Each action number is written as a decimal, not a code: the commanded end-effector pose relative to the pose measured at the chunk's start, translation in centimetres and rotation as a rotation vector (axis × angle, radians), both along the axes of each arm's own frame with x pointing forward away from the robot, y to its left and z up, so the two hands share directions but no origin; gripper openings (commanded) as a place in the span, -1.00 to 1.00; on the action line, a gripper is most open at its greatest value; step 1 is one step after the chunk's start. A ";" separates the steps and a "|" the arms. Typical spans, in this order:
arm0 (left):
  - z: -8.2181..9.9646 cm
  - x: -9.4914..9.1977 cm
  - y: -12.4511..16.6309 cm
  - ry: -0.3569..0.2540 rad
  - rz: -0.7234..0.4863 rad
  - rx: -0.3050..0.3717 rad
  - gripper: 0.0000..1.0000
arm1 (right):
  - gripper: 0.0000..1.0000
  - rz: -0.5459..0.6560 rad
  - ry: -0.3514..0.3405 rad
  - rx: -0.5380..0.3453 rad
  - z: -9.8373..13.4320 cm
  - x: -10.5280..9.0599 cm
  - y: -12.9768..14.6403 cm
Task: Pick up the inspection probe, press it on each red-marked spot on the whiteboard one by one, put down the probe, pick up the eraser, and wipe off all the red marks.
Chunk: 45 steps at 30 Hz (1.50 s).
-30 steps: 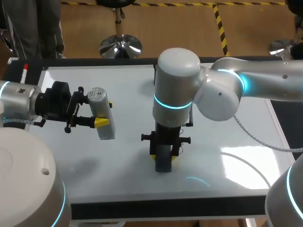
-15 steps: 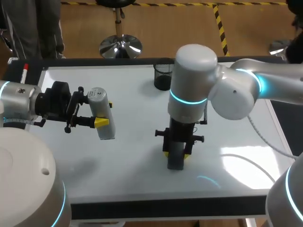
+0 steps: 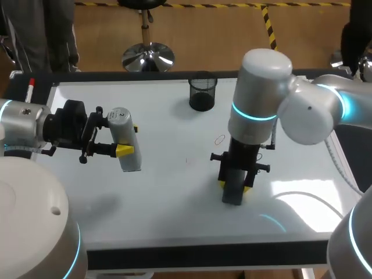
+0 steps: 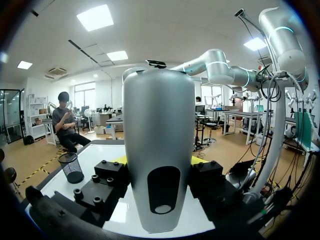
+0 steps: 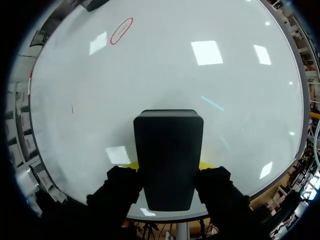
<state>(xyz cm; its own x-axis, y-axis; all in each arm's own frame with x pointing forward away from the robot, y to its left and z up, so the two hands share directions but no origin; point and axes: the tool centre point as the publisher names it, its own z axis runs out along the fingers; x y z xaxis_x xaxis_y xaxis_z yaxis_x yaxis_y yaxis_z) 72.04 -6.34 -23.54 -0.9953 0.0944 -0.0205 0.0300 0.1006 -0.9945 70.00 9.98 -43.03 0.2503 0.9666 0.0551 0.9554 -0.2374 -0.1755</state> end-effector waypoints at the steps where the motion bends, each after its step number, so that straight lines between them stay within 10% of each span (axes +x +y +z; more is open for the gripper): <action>1: 0.0 0.0 0.0 -0.002 0.000 -0.002 -1.00 | -1.00 -0.007 -0.022 0.012 -1.2 -0.3 -3.5; 45: 0.0 0.0 0.0 -0.002 0.000 -0.002 -1.00 | -1.00 0.223 -0.043 0.045 -0.2 1.3 10.2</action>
<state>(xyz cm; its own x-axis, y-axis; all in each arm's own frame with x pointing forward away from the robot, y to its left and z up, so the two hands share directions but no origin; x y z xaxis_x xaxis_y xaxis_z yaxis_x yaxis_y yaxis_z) 72.04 -6.34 -23.54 -0.9953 0.0945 -0.0205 0.0300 0.1006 -0.9945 70.76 19.09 -42.35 0.0313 0.9927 0.1165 0.9918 -0.0164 -0.1267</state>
